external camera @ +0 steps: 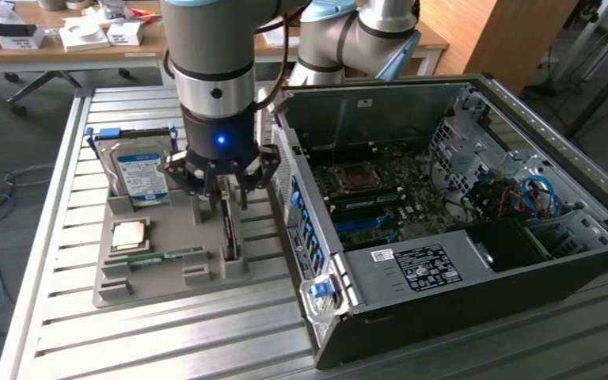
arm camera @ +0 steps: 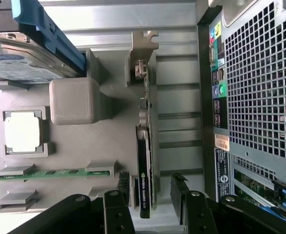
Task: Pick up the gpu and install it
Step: 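Pick up the gpu and move the gpu toward the slot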
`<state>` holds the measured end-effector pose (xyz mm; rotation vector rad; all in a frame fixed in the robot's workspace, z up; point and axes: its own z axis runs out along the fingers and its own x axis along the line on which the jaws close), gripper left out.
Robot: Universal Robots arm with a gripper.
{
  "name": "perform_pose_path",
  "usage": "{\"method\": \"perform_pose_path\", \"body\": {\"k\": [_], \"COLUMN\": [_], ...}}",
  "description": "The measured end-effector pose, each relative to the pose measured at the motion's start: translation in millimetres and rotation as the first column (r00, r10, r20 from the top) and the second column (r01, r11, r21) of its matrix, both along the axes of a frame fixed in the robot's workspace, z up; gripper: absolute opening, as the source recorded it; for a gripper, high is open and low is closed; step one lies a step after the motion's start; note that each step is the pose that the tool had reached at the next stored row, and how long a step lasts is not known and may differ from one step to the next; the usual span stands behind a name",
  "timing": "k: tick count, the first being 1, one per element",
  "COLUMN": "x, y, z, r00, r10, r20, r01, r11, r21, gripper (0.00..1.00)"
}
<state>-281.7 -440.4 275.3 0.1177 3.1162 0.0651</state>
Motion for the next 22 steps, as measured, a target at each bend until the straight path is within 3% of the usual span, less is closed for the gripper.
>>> {"method": "perform_pose_path", "body": {"k": [9,16,22], "x": [0.1,0.2,0.1], "y": [0.0,0.0,0.0], "z": [-16.1,-18.5,-29.3], "r00": [1.0,1.0,1.0], "r10": [0.0,0.0,0.0], "r20": [-0.0012,-0.001,-0.0015], "r01": [0.0,0.0,0.0], "r11": [1.0,1.0,1.0], "r21": [0.0,0.0002,0.0], "gripper": [0.47,0.47,0.47]}}
